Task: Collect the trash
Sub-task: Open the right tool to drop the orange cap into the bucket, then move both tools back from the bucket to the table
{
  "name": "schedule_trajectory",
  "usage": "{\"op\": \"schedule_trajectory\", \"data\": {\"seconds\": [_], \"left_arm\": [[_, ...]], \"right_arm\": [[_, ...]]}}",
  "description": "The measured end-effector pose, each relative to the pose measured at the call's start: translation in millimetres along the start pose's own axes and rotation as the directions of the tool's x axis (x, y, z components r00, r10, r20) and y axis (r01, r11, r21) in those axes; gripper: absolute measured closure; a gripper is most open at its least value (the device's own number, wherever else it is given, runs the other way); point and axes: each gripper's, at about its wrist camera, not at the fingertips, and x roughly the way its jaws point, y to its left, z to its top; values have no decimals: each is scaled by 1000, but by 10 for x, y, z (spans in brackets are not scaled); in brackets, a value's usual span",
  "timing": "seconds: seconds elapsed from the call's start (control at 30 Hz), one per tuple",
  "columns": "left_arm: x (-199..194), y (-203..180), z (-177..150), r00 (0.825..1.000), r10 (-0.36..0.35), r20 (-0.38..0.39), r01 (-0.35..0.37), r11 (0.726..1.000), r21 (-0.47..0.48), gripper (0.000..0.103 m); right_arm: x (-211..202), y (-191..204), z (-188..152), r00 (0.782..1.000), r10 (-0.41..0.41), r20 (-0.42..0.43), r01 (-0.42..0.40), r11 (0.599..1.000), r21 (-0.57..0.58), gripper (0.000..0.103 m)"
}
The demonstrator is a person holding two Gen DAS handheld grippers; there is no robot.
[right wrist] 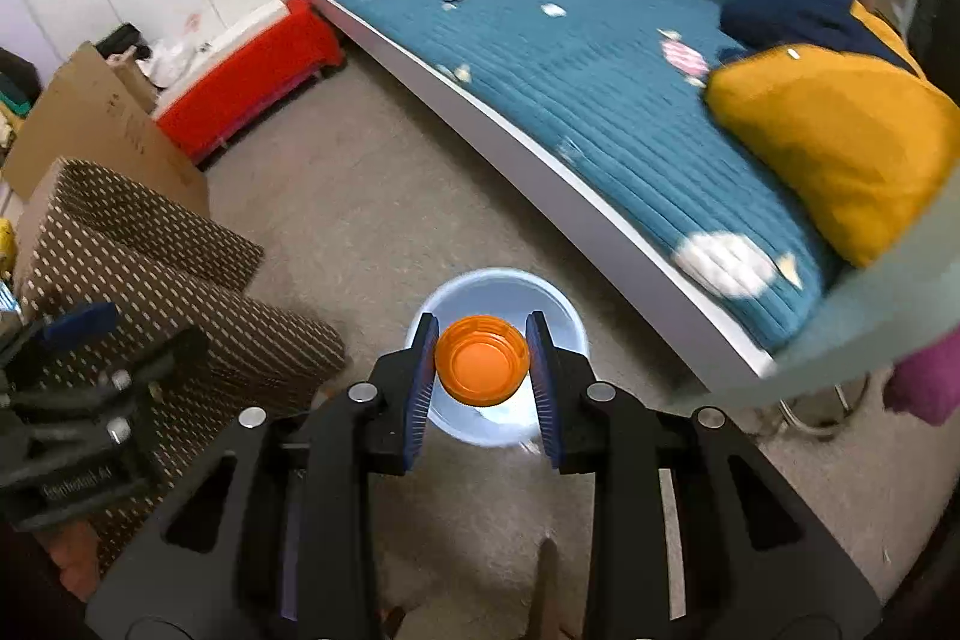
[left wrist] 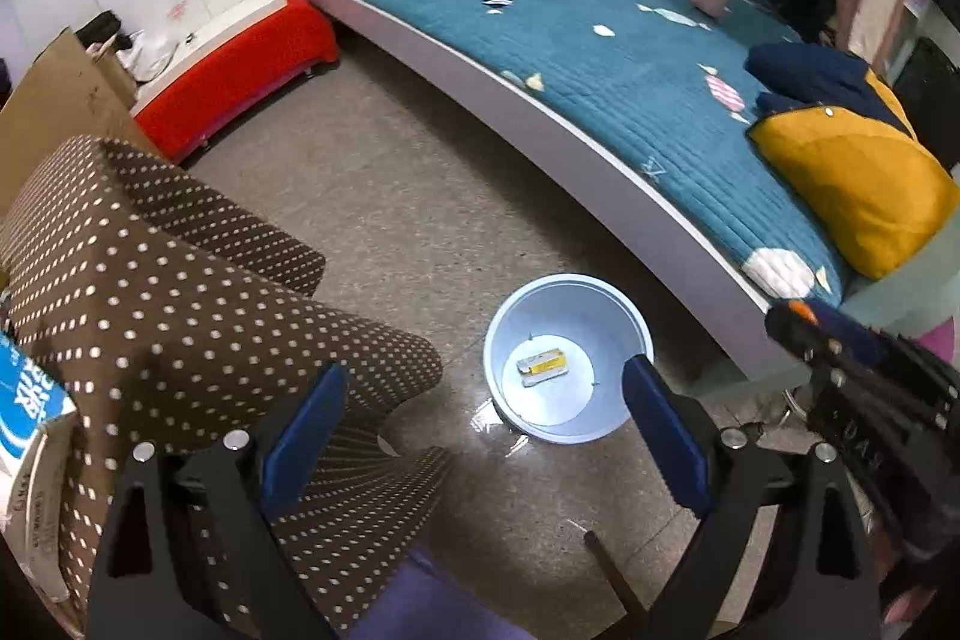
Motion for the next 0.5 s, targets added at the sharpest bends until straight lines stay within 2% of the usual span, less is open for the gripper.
{"op": "schedule_trajectory", "data": {"seconds": [0.03,0.07,0.13,0.5], "left_arm": [[-7,27,2,1000,2,1,-2,1000,-7,12],[-16,50,3,1000,3,0,-3,1000,-13,12],[-31,79,-4,1000,3,1,-3,1000,-13,12],[-139,21,-145,1000,-12,9,12,1000,13,12]], "right_arm": [[2,10,32,1000,7,1,-7,1000,1,27],[4,19,54,1000,7,7,-7,1000,4,20],[-31,21,71,999,-6,39,5,1000,12,20],[-89,52,-315,999,-23,-29,22,1000,-21,20]]}}
